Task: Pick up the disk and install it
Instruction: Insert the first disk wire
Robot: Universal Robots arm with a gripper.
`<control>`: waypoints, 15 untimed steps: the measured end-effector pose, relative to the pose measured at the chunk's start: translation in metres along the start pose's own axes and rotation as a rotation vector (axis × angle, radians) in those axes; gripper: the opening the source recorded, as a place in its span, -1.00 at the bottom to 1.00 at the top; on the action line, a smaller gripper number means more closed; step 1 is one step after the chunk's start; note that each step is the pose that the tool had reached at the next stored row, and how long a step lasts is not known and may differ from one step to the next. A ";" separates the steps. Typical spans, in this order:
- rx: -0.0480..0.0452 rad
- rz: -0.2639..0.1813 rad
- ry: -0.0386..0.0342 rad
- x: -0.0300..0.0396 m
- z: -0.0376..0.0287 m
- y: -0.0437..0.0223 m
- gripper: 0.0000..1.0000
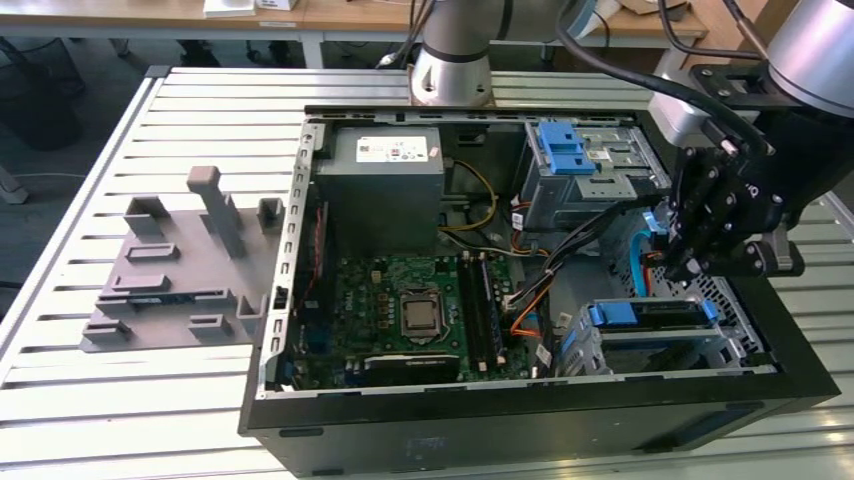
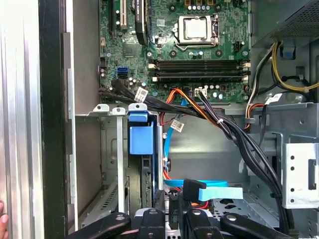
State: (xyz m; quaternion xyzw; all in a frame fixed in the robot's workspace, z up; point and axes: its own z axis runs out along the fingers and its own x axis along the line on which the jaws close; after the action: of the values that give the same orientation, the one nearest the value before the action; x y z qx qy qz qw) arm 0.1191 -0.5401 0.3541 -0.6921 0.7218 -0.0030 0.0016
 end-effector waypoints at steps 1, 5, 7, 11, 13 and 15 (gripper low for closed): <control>0.0001 0.000 0.0000 0.0000 0.0003 -0.0001 -0.51; 0.0001 0.000 0.0001 -0.0003 0.0015 -0.0008 -0.51; 0.0000 0.000 0.0002 -0.0006 0.0019 -0.0013 -0.51; 0.0001 0.000 0.0001 -0.0007 0.0022 -0.0015 -0.51; 0.0001 0.000 0.0000 -0.0007 0.0020 -0.0015 -0.51; 0.0001 0.000 0.0002 -0.0008 0.0003 -0.0015 -0.51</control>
State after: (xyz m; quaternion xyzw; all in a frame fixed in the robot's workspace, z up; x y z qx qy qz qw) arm 0.1207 -0.5393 0.3538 -0.6922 0.7217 -0.0031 0.0016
